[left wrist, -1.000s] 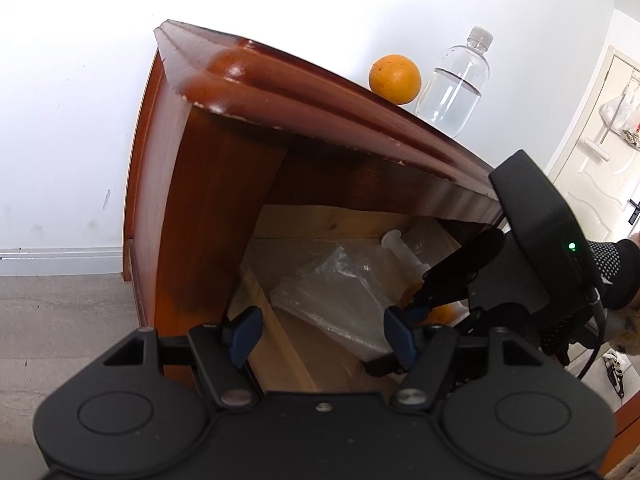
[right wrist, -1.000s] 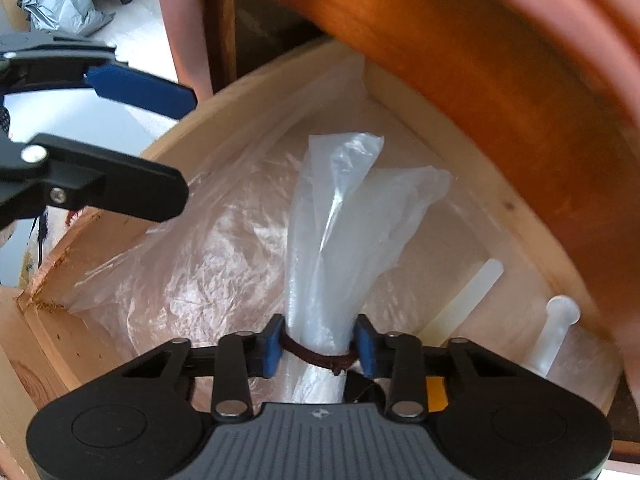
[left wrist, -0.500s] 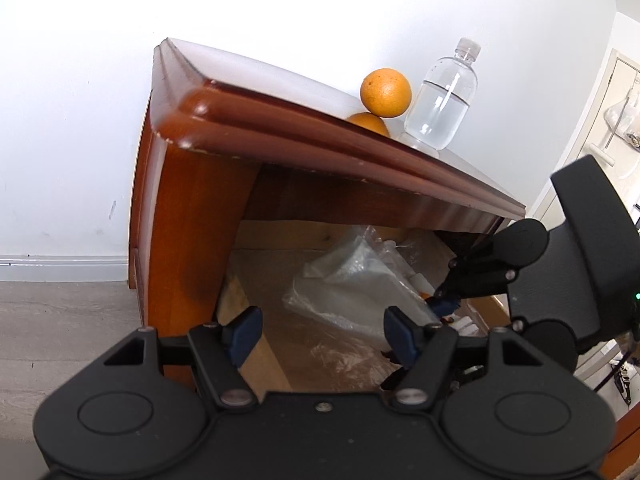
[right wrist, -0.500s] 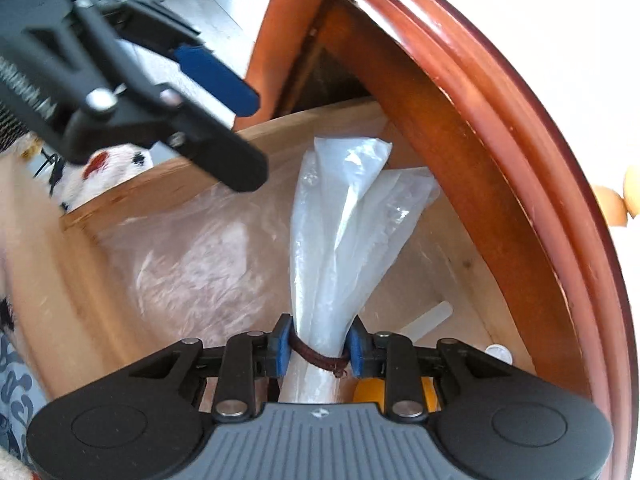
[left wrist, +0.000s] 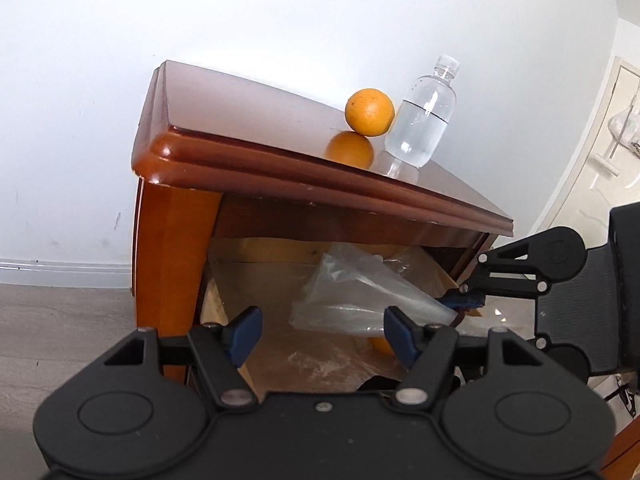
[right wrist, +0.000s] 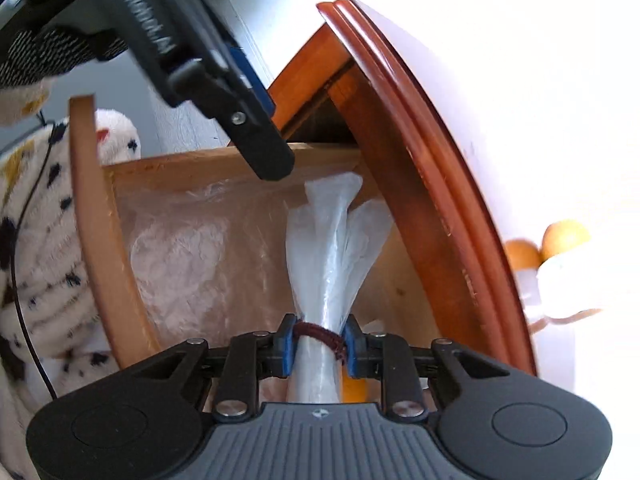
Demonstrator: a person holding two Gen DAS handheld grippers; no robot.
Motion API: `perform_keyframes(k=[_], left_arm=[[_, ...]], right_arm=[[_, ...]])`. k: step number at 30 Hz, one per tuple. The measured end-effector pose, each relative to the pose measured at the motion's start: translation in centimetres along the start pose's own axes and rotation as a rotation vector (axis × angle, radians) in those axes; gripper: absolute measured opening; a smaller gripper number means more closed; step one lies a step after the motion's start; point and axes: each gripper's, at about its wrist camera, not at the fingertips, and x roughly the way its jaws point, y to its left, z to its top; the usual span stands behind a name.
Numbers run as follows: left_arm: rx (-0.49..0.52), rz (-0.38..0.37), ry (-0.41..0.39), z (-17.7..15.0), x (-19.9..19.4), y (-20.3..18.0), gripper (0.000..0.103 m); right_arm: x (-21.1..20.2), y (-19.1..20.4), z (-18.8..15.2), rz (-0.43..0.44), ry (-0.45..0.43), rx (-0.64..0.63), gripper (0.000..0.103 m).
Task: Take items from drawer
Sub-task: 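Lift the bundle with the right gripper up out of the drawer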
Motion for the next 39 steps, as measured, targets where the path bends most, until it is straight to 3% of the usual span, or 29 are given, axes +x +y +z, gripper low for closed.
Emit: perform_keyframes(k=[3, 7, 12, 27, 35, 37, 39], left_arm=[[-0.002, 0.003, -0.005, 0.2, 0.1, -0.4, 0.068], [-0.003, -0.003, -0.009, 0.4, 0.3, -0.8, 0.068], [-0.003, -0.012, 0.001, 0.4, 0.5, -1.0, 0.068], [-0.032, -0.019, 0.01, 0.6, 1.2, -0.7, 0.068], [-0.033, -0.015, 0.013, 0.5, 1.2, -1.0, 0.068], [-0.035, -0.017, 0.016, 0.5, 1.3, -1.0, 0.068], [-0.037, -0.017, 0.018, 0.5, 1.3, -1.1, 0.068]], right_arm=[[5.8, 1.9, -2.4, -0.043, -0.009, -0.046, 0.023], [0.0, -0.9, 0.2, -0.096, -0.002, -0.107, 0.023], [-0.1, -0.2, -0.4, -0.151, -0.014, -0.203, 0.023], [-1.9, 1.1, -2.1, -0.193, -0.097, -0.423, 0.023], [-3.5, 1.0, -2.9, -0.257, -0.141, -0.402, 0.022], [-0.5, 1.9, -3.7, -0.262, -0.15, -0.379, 0.021], [-0.9, 1.7, -3.8, -0.273, -0.17, -0.344, 0.02]])
